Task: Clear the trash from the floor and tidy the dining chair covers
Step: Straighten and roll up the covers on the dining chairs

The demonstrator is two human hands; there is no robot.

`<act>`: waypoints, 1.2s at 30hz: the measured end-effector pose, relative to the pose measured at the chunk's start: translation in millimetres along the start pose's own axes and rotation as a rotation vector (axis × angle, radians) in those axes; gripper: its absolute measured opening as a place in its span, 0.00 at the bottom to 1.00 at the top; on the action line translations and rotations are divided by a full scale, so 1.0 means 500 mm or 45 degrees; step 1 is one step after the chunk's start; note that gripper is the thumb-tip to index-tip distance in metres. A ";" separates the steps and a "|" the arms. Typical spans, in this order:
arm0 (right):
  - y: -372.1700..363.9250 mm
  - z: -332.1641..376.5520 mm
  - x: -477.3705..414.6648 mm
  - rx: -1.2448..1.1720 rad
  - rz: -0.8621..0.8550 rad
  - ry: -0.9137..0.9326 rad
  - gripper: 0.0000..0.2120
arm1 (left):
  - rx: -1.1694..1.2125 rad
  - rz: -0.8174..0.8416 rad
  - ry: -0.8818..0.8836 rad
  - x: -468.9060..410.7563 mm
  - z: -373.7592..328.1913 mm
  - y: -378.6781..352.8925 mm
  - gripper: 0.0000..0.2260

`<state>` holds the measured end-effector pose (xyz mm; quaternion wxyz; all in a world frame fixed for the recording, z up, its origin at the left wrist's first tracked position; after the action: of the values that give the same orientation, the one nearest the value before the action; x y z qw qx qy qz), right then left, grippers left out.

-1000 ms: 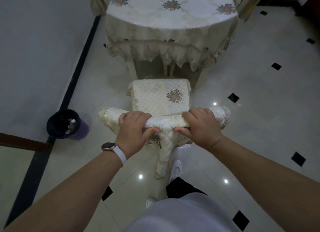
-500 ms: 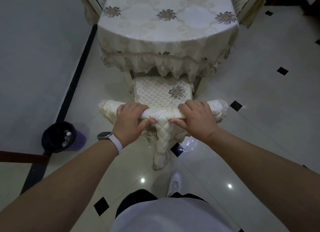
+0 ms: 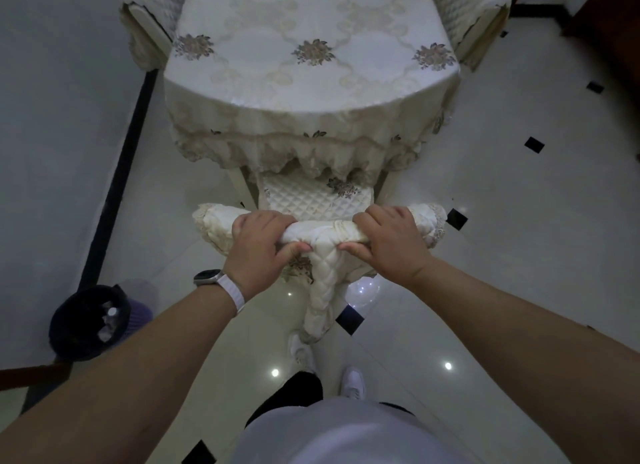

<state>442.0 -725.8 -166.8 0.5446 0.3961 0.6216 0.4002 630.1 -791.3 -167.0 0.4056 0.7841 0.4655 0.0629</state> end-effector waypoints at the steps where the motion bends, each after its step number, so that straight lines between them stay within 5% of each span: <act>1: -0.010 -0.002 -0.010 -0.004 0.023 -0.014 0.34 | 0.006 0.012 0.002 -0.012 0.011 -0.002 0.30; 26: -0.091 -0.077 -0.152 -0.074 0.129 -0.077 0.29 | -0.012 0.127 0.034 -0.191 0.082 -0.023 0.22; 36: -0.060 -0.048 -0.148 -0.071 0.473 0.044 0.30 | 0.080 0.166 0.106 -0.175 0.055 0.018 0.25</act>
<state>423.3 -807.0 -166.0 0.4614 0.4818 0.5357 0.5177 600.5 -877.8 -154.7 0.3560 0.8218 0.4318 0.1070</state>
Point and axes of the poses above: each hand's wrist, its own x-axis away from the middle knuckle, its own y-axis out of the back of the hand, z = x × y, the point moved 9 cm from there along -x, towards the middle knuckle, and after that the axes turned 14 degrees about x, right-handed, at the moved point
